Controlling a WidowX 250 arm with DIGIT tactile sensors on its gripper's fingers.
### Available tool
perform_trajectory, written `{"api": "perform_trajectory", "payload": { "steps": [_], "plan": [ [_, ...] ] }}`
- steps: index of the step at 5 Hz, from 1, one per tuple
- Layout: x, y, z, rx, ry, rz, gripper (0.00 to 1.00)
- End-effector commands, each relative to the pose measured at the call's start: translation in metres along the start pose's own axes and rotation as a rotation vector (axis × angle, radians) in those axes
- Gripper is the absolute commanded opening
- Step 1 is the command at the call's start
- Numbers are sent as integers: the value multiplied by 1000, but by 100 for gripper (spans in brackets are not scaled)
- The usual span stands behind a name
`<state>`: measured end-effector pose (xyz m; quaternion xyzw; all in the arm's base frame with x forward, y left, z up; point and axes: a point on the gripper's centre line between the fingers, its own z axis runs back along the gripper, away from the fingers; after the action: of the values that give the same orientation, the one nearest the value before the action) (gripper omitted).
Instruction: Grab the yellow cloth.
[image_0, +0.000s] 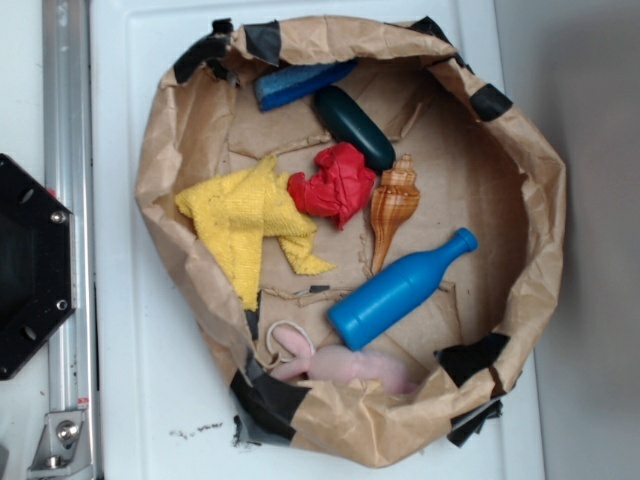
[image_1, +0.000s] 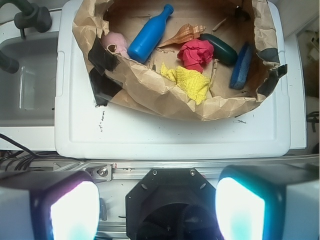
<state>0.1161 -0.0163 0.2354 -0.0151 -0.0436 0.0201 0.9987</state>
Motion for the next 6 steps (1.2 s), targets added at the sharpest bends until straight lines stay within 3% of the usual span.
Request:
{"api": "perform_trajectory", "payload": {
  "steps": [1,2,4,5,6],
  "plan": [
    [0,0,0,0,0,0,100],
    [45,18,-36,9,46,38,100],
    [85,44,-88,-49,33,143,100],
    [94,52,-142,-77,147,163,100],
    [88,50,-180,-40,182,128,100]
  ]
}}
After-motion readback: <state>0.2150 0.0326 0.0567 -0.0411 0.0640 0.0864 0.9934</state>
